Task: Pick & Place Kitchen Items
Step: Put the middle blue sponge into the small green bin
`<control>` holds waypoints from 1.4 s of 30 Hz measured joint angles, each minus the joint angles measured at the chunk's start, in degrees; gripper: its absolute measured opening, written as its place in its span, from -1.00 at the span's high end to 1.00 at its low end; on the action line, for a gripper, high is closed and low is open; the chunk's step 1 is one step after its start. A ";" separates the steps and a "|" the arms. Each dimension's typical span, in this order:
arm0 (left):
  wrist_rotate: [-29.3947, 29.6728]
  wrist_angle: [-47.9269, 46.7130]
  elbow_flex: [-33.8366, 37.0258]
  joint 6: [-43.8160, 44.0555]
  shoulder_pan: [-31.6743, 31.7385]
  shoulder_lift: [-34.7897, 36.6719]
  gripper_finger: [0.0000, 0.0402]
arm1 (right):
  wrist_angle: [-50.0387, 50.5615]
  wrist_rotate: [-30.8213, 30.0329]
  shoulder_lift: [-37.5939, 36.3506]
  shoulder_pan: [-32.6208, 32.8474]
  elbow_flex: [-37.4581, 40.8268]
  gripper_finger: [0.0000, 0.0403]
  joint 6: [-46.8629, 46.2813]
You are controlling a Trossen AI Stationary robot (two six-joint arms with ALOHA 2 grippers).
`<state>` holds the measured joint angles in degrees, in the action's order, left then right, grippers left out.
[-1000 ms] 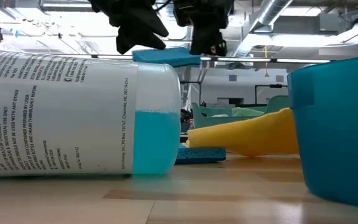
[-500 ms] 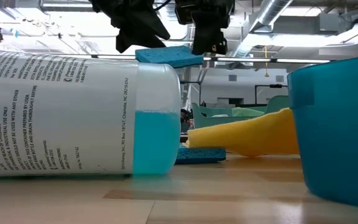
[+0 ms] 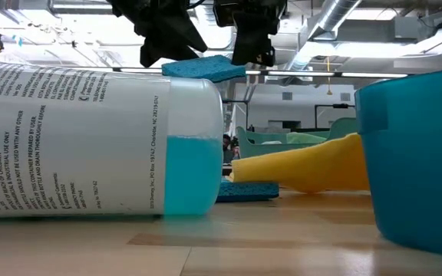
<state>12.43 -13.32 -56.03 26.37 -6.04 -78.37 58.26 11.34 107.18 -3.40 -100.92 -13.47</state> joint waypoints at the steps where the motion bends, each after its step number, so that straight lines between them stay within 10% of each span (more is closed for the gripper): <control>1: 0.00 0.00 0.00 0.02 0.00 0.00 0.31 | -0.04 0.04 0.00 0.00 0.00 1.00 0.00; 16: -2.91 -1.95 0.02 2.78 0.02 0.00 0.96 | -2.05 0.15 0.00 0.00 0.04 1.00 0.15; 42: -3.10 -8.99 0.07 14.81 -0.20 4.45 1.00 | -2.66 -0.40 -0.09 0.00 -0.94 0.83 0.26</control>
<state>9.33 -22.31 -55.96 41.18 -6.24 -73.92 55.59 10.94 107.09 -3.40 -101.86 -13.21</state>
